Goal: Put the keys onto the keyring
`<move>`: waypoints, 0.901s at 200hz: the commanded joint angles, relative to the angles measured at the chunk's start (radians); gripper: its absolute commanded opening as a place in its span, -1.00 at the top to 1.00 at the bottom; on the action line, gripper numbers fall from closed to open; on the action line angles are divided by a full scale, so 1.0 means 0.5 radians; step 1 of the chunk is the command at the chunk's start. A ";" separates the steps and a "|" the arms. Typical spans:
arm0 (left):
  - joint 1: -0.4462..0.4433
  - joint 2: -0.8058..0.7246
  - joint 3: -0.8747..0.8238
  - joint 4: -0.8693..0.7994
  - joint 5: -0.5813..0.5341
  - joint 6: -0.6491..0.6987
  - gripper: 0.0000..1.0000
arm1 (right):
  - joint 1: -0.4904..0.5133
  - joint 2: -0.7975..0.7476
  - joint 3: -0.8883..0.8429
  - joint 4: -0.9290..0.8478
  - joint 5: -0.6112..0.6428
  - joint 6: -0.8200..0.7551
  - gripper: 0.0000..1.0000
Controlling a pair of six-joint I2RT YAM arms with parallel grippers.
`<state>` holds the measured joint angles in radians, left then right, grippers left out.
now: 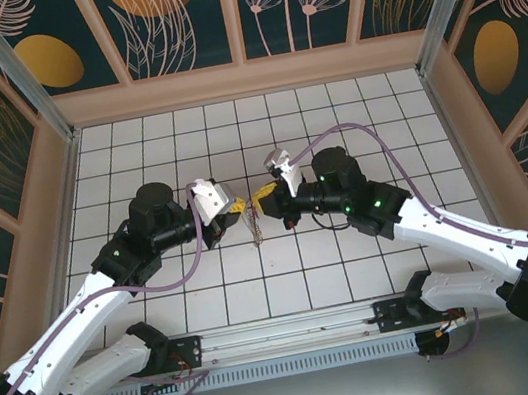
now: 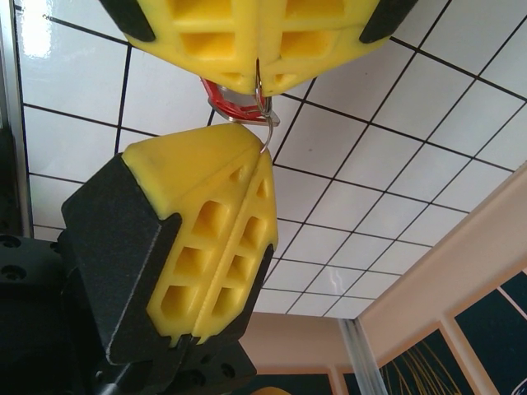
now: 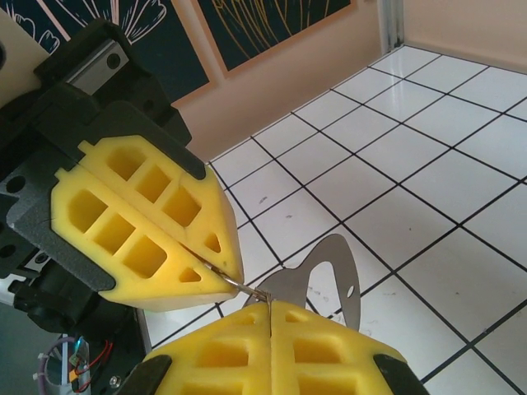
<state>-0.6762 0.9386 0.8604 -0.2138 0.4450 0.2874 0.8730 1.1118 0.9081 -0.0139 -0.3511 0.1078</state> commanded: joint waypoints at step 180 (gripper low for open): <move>-0.005 -0.018 0.045 0.029 0.036 0.027 1.00 | 0.018 -0.019 0.095 -0.076 -0.127 -0.053 1.00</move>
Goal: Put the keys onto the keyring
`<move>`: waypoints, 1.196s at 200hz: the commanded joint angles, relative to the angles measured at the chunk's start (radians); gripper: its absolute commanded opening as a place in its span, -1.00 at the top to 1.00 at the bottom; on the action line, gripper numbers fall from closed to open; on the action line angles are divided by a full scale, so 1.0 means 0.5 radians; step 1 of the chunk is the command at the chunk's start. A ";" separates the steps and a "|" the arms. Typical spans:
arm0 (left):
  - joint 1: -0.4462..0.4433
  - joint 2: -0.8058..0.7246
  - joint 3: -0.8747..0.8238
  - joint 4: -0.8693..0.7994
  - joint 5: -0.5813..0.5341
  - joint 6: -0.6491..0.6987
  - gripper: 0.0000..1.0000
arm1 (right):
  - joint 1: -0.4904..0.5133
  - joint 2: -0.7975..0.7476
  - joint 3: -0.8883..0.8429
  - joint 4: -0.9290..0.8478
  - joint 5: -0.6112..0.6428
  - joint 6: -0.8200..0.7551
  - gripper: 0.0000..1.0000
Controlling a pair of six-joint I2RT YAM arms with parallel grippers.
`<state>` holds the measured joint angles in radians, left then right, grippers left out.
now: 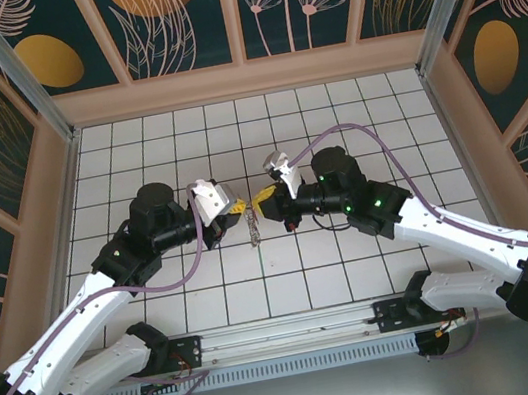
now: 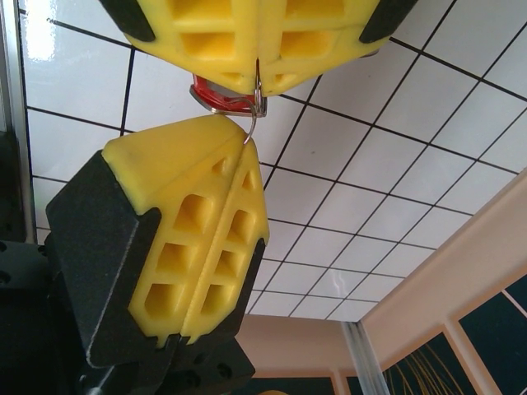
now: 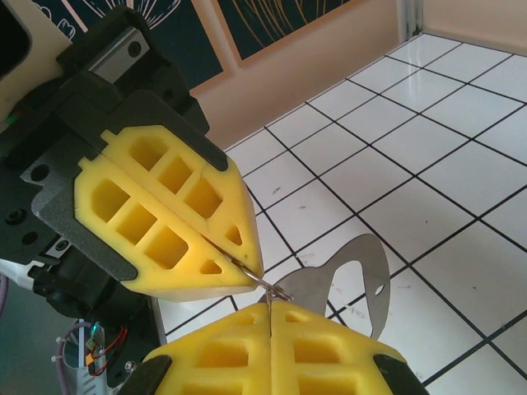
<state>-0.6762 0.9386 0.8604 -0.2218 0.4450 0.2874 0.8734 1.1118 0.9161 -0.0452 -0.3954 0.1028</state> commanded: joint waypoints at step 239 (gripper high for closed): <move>-0.007 -0.015 0.037 0.048 0.058 0.028 1.00 | -0.010 0.043 0.113 0.018 0.054 -0.031 1.00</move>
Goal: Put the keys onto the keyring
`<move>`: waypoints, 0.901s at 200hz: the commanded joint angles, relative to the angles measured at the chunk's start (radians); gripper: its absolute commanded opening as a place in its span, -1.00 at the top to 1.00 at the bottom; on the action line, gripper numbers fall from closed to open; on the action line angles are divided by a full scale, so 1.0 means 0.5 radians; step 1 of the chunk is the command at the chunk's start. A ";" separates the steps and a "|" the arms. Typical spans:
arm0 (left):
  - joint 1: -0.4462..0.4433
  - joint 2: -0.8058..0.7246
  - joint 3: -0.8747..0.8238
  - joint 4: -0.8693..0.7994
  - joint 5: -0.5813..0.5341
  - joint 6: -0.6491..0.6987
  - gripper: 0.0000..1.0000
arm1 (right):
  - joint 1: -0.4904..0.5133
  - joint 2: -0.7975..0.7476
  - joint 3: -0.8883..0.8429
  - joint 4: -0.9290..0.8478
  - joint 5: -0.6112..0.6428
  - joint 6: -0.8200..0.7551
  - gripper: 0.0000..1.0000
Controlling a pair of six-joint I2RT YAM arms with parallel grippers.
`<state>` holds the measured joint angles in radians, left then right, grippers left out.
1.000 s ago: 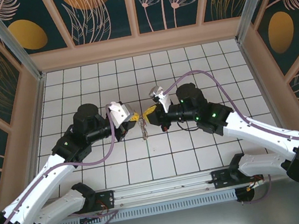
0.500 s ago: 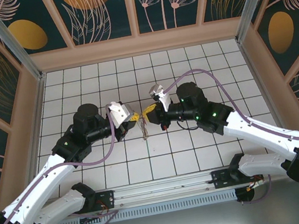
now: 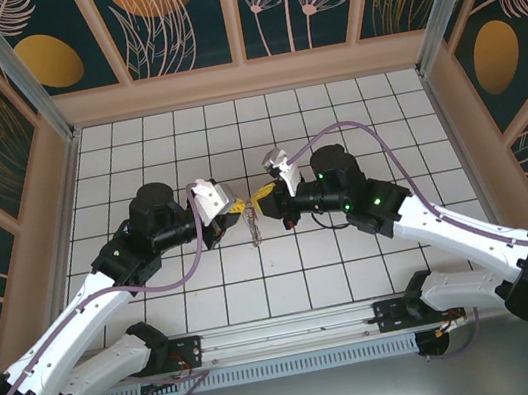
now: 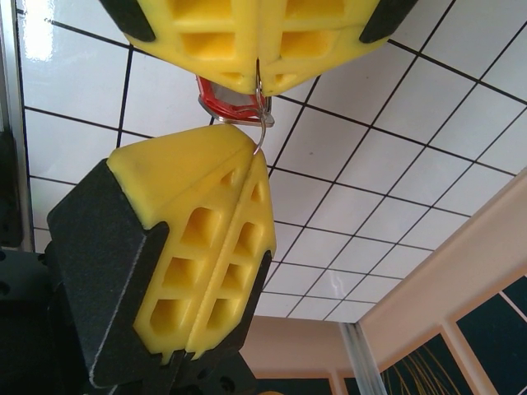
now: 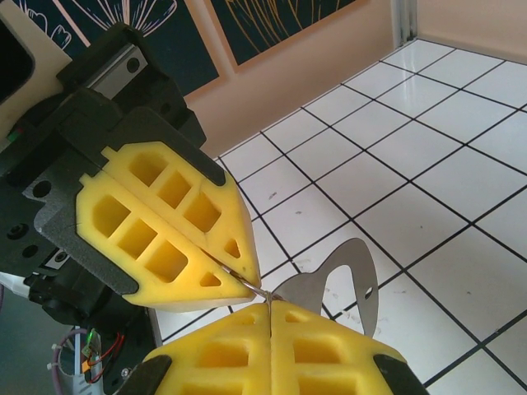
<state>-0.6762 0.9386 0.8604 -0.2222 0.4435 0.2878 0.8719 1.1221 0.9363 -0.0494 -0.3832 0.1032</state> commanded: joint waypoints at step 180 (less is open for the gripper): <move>-0.007 -0.012 0.084 -0.017 0.022 0.067 1.00 | -0.037 -0.140 -0.031 0.057 -0.068 -0.079 1.00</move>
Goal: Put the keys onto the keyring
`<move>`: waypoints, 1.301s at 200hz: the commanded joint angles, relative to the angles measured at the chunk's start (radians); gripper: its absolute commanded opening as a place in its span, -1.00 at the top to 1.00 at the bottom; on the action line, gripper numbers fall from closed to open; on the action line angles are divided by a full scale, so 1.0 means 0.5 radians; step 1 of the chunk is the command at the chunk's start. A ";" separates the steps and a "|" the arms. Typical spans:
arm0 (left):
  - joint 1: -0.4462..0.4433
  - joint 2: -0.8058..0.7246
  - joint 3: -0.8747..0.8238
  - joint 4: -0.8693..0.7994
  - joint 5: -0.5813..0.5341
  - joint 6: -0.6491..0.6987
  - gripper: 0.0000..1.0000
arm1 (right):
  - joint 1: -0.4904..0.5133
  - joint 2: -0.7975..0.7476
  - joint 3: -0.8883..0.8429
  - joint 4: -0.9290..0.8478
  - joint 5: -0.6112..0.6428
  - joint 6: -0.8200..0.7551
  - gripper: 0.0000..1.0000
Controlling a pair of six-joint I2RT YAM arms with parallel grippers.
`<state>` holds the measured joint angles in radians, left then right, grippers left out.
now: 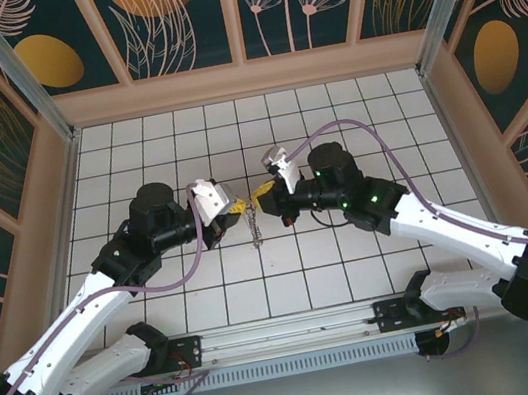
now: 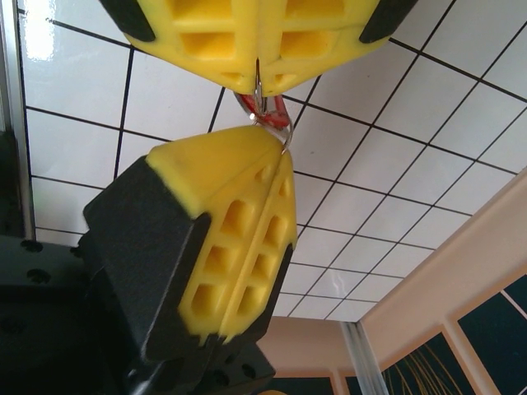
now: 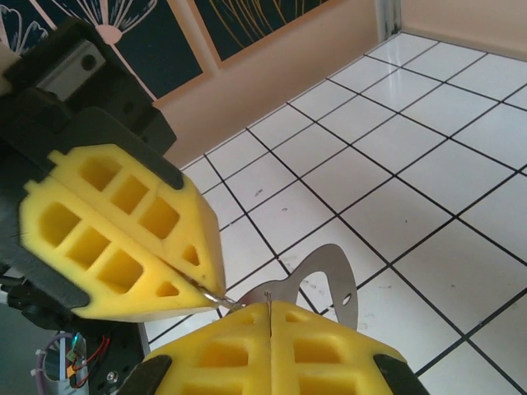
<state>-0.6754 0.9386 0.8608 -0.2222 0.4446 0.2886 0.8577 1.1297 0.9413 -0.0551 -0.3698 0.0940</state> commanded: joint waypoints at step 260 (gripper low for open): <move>-0.008 -0.054 0.038 -0.048 0.565 0.089 1.00 | 0.349 -0.627 -0.692 0.841 0.341 -0.317 1.00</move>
<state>-0.6754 0.9314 0.8948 -0.3126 0.7246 0.3496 1.0248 0.8097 0.6056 0.2970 -0.2092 -0.0517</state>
